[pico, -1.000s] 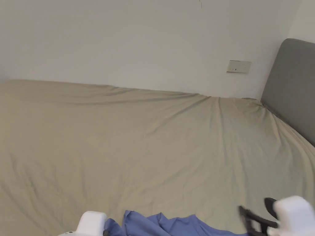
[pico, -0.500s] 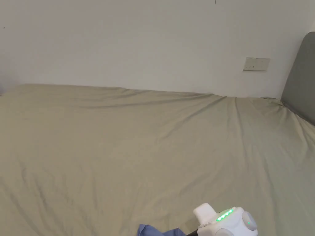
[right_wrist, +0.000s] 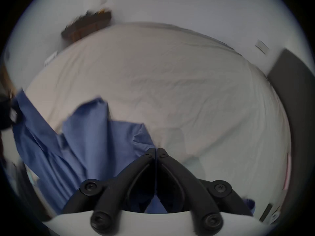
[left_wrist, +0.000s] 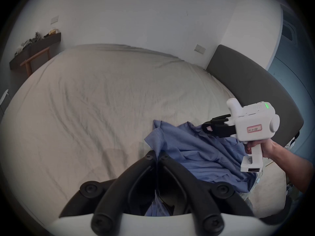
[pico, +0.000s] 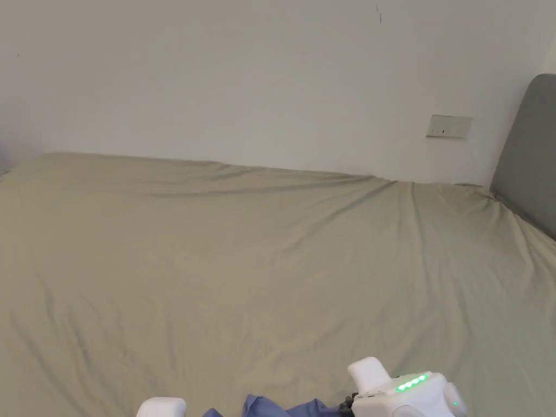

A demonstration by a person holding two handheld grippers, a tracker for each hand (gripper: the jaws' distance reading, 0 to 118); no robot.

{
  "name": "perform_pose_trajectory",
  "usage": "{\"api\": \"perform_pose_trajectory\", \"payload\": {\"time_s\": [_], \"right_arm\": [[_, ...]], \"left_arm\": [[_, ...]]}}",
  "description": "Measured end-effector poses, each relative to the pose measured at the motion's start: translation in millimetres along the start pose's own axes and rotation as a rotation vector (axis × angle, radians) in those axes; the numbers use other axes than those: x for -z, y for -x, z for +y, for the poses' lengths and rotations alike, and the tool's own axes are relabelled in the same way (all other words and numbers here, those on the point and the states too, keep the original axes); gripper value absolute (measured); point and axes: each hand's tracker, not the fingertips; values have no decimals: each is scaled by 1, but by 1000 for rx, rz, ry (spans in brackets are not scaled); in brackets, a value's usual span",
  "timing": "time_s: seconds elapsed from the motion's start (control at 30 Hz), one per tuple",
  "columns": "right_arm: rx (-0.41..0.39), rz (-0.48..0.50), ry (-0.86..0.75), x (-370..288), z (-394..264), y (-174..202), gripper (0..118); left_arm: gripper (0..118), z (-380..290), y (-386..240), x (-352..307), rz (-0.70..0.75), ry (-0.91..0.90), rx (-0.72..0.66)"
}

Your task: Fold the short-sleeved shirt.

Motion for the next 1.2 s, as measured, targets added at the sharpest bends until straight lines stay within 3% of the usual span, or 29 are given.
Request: {"api": "perform_pose_trajectory", "payload": {"time_s": [0.03,0.23,0.47,0.6,0.67,0.77,0.93,1.2], "right_arm": [[35,2,-48,-21,4,-5,2],[36,-83,-317,-185,32,-31,2],[110,-188,-625,-390,42,-54,2],[127,-270,-726,-479,39,-60,2],[183,-283,-777,-517,34,-66,2],[281,-270,-857,-561,25,-78,2],[325,-206,-921,-599,15,-85,2],[268,-264,-902,-618,43,-76,2]], "left_arm": [[0,5,2,-8,-2,-13,3],[0,45,5,-82,11,-172,15],[0,110,-1,-206,24,-440,51],[0,146,5,-272,64,-561,68],[0,165,14,-306,83,-625,45],[0,191,26,-348,72,-702,-26],[0,229,50,-382,31,-740,-88],[0,277,41,-393,97,-760,-33]]}}
